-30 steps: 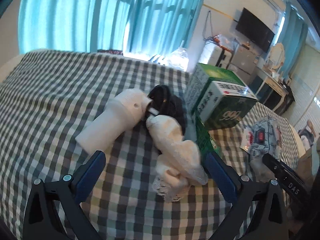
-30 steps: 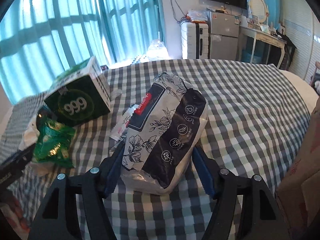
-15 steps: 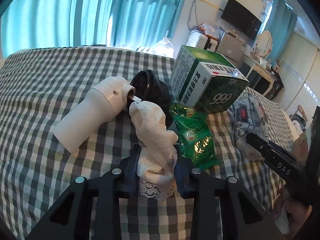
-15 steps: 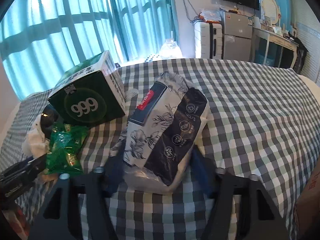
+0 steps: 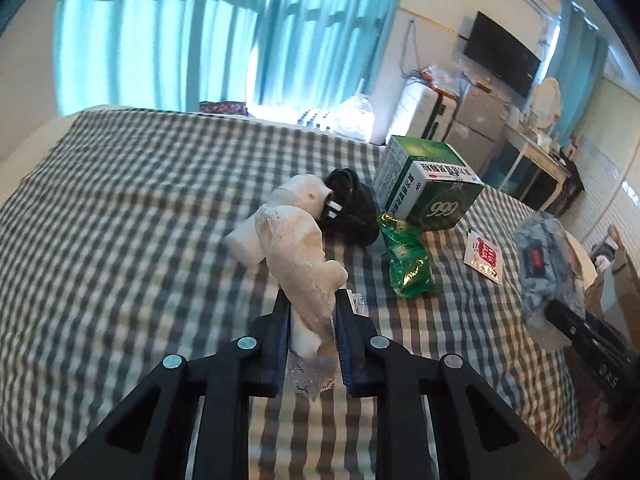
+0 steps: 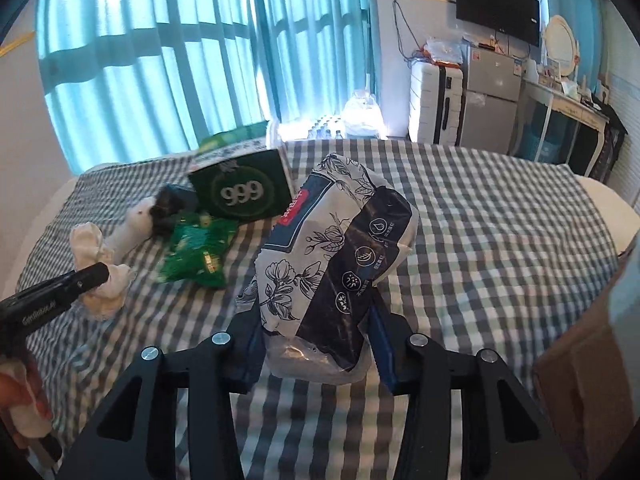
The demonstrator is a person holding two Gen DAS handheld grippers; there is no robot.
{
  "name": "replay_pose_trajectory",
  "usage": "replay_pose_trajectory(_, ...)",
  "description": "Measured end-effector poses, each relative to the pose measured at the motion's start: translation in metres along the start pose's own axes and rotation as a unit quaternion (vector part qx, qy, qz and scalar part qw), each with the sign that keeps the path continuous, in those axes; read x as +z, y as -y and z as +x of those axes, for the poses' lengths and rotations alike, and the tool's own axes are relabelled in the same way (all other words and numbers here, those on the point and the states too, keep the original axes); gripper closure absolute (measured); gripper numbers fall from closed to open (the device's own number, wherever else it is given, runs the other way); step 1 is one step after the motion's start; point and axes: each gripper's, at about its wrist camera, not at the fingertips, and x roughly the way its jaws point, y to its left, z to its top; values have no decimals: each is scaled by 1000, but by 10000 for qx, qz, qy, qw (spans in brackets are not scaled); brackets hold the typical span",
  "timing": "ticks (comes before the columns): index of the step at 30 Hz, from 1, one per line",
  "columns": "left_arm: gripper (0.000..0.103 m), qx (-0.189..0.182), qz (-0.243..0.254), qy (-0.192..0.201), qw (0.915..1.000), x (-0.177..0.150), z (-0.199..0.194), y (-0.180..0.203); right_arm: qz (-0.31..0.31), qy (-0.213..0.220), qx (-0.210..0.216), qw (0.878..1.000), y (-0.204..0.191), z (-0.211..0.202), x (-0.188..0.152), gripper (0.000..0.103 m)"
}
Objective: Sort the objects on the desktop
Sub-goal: 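Lift the lace cloth and tissue pack and carry them over the box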
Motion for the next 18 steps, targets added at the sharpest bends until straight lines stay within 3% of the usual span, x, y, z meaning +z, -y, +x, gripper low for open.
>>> replay_pose_trajectory(7,82,-138,42,-10,9999,-16,-67,22,-19,179,140,9997,-8,-75,-9,58)
replay_pose_trajectory(18,82,-646,393,606,9953,-11,-184,71,-22,574,258,9980,-6,-189,-22,58)
